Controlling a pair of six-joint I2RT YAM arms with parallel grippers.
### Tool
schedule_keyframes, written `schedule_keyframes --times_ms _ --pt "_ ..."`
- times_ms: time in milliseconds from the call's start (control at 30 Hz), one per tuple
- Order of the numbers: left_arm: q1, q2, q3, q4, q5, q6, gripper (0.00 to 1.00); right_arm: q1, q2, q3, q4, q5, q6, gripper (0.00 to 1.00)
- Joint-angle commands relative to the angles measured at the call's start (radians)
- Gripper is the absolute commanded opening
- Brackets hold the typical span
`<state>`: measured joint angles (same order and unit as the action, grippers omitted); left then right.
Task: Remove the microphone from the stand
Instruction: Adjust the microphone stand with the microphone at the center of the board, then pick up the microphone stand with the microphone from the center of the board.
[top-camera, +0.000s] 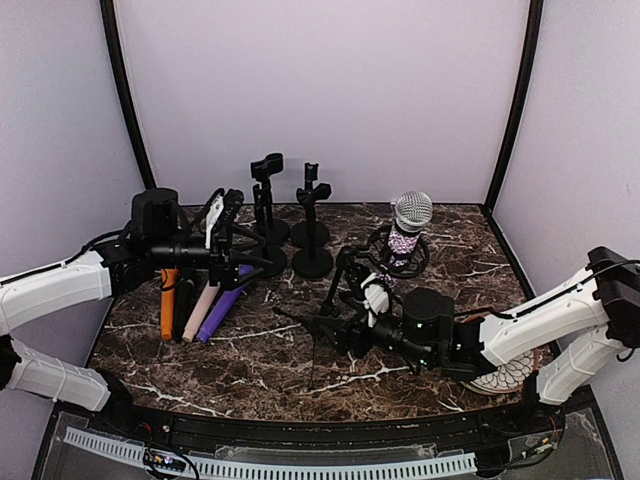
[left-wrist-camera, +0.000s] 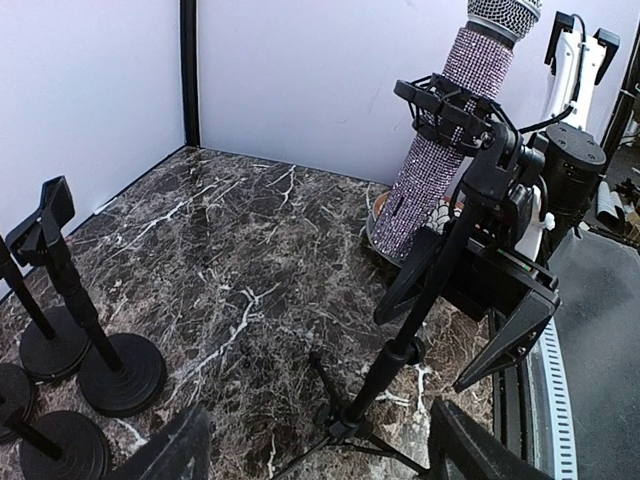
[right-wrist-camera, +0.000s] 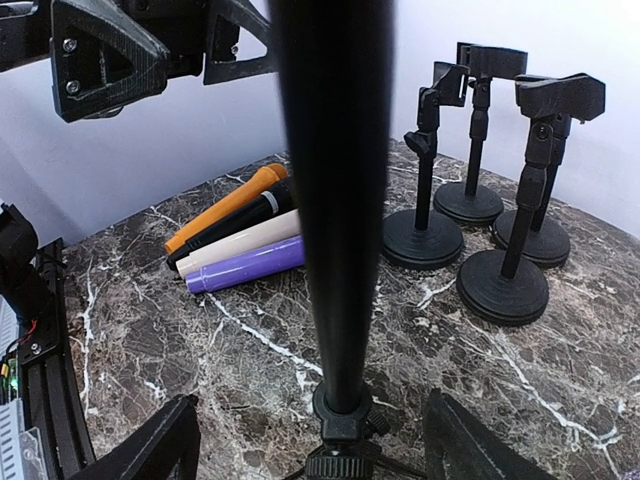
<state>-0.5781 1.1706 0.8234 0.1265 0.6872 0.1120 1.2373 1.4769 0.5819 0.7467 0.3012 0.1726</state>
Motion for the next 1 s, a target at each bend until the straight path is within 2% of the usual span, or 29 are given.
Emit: schedule_keyframes --times_ms 0,200,400,700,967 --pt "-0.025 0.033 0.078 0.030 0.038 0.024 0.77 0.007 0.018 0.050 0.014 0.020 -0.030 0.77" --pt "-0.072 0.137 0.148 0.058 0.072 0.025 0.77 0.001 0.121 0.124 0.010 -0.014 -0.032 0.79" --pt "-0.079 0.190 0.138 0.123 0.106 -0.020 0.77 -0.005 0.192 0.161 0.054 -0.046 0.001 0.82" --pt "-0.094 0.232 0.151 0.133 0.137 -0.039 0.78 -0.004 0.145 0.091 0.063 -0.048 0.046 0.84" --pt "-0.125 0.273 0.173 0.124 0.151 -0.028 0.78 0.014 0.070 0.010 0.077 -0.019 0.118 0.82"
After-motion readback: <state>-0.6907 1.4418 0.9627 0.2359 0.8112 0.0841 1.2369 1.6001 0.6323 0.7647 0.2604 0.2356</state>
